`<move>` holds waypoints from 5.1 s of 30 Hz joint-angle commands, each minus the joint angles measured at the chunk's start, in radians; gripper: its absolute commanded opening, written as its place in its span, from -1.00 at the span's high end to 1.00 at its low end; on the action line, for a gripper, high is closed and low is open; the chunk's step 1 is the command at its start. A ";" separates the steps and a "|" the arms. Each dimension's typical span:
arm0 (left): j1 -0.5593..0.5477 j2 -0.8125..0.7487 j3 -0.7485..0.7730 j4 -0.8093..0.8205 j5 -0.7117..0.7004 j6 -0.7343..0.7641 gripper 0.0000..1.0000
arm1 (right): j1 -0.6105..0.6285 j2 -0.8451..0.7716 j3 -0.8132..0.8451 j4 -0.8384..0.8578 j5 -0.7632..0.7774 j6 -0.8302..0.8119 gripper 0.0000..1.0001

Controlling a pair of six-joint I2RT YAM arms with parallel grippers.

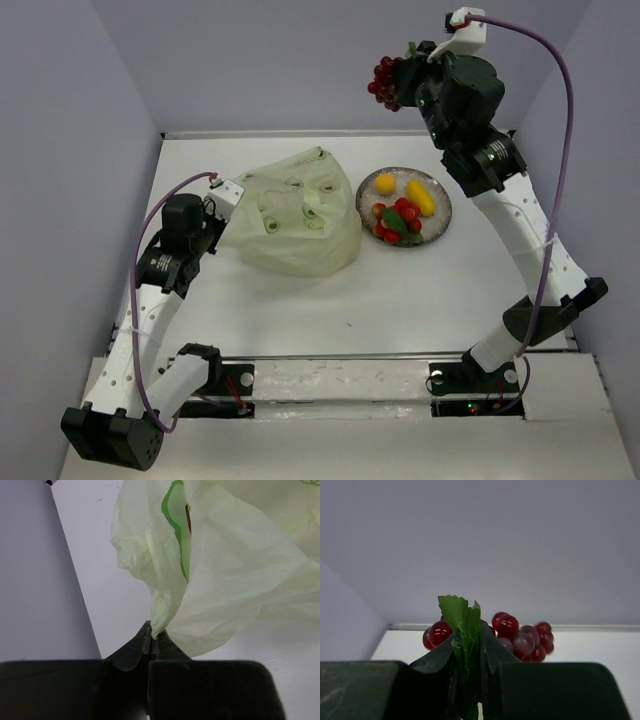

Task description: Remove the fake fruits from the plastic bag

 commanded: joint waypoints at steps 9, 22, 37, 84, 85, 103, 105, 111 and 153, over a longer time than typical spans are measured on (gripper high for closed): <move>-0.003 -0.015 0.031 0.021 -0.004 0.001 1.00 | -0.186 -0.086 -0.472 -0.110 0.279 -0.011 0.99; -0.003 -0.022 0.014 0.020 0.009 0.012 1.00 | -0.216 -0.086 -0.689 -0.117 0.266 0.022 0.99; -0.004 -0.032 0.011 0.020 0.016 0.010 0.99 | -0.216 0.268 -0.487 -0.138 0.199 -0.044 0.49; -0.004 -0.121 -0.066 0.046 0.069 -0.008 0.99 | 0.350 0.330 -0.425 -0.478 0.085 0.198 0.67; -0.004 -0.120 -0.070 0.050 0.069 -0.005 0.99 | 0.362 0.334 -0.439 -0.495 0.096 0.203 0.62; -0.003 -0.108 -0.041 0.040 0.088 0.019 0.99 | 0.235 0.580 -0.364 -0.508 0.122 0.269 -1.00; -0.004 -0.106 -0.038 0.040 0.088 0.018 1.00 | 0.213 0.575 -0.390 -0.479 0.084 0.264 -1.00; -0.004 -0.100 -0.024 0.040 0.082 0.019 1.00 | 0.192 0.542 -0.508 -0.322 -0.091 0.169 -0.84; -0.004 -0.088 -0.027 0.015 0.083 0.027 0.99 | 0.248 0.356 -0.203 -0.187 -0.136 0.046 0.60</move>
